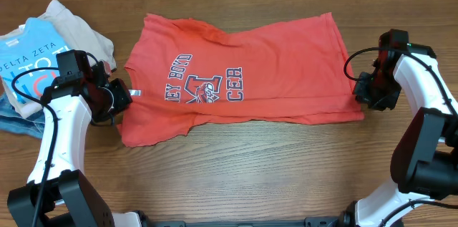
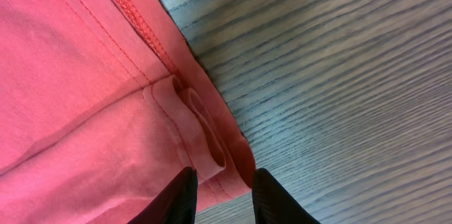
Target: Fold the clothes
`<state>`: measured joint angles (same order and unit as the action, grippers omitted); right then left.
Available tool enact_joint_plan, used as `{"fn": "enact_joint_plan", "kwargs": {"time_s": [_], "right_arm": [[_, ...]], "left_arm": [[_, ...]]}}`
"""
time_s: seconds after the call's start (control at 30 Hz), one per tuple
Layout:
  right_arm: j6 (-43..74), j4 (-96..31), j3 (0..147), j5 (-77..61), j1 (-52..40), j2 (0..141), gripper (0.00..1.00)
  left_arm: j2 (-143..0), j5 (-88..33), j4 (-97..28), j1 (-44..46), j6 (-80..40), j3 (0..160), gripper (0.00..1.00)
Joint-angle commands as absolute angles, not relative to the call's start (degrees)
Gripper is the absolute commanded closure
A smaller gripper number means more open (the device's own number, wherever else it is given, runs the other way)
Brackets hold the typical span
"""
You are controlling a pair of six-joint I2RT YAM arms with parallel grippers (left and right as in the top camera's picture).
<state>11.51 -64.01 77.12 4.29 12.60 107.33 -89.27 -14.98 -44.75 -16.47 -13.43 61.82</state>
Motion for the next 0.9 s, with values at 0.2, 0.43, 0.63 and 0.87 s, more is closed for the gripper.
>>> {"fn": "enact_joint_plan", "kwargs": {"time_s": [0.2, 0.43, 0.63, 0.87], "right_arm": [[11.99, -62.76, 76.44, 0.93, 12.45, 112.71, 0.71], [12.01, -62.48, 76.69, 0.75, 12.45, 112.92, 0.96], [12.01, -68.01, 84.18, 0.71, 12.62, 109.32, 0.96], [11.73, -69.71, 88.79, 0.73, 12.62, 106.74, 0.96]], "left_arm": [[-89.69, -14.85, -44.75, -16.05, -13.96, 61.6, 0.96], [-89.69, -14.85, -44.73, -16.05, -13.96, 61.6, 0.96], [-89.65, -15.11, -43.66, -16.1, -14.0, 61.91, 0.96], [-89.54, -15.07, -43.33, -16.1, -13.98, 62.57, 0.96]]}}
